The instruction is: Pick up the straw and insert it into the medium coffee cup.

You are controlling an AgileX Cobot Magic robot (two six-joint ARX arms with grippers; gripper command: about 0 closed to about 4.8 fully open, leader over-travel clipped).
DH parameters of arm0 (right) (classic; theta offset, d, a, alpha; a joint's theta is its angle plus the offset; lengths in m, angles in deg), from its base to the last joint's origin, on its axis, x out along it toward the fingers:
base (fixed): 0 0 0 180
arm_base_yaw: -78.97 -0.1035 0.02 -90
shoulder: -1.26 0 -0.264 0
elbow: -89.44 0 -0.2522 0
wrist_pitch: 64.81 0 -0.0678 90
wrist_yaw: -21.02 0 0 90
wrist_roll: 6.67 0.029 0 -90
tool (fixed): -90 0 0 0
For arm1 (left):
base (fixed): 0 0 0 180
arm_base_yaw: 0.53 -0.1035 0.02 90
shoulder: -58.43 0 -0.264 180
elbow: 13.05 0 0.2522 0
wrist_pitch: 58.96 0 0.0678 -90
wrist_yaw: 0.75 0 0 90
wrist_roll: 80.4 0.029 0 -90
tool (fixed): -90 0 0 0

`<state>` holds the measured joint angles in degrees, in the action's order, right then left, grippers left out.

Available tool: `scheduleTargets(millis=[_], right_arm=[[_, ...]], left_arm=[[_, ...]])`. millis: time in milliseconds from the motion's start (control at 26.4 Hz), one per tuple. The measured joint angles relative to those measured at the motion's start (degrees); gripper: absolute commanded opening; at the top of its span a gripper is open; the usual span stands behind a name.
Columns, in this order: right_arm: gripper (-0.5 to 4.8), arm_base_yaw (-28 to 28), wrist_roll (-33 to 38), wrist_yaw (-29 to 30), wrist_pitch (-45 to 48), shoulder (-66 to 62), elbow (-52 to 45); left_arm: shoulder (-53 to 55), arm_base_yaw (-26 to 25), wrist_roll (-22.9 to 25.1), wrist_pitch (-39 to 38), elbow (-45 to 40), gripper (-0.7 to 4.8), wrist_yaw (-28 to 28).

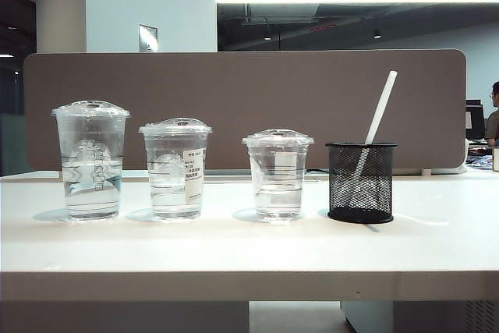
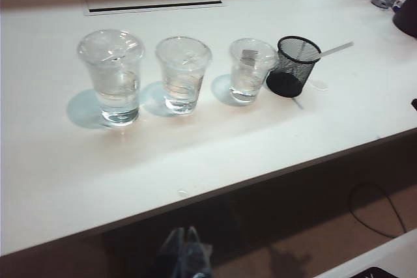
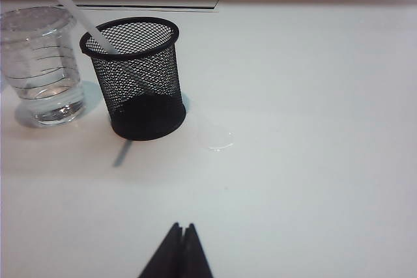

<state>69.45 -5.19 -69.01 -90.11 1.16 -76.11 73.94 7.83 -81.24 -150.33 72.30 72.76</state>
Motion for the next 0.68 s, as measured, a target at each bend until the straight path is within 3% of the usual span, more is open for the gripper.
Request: scheduleTargets(millis=[417,683], right_arm=[[-0.02,-0.2,0.4,0.9,-0.2,0.0,1.4],[-0.02,-0.2,0.4,-3.8,2.4,-0.5,17.5]], left_arm=[[0.0,0.0,0.0,0.0,0.0,-0.04,0.2],[0.0,0.0,0.0,0.0,0.0,-0.04,0.2]])
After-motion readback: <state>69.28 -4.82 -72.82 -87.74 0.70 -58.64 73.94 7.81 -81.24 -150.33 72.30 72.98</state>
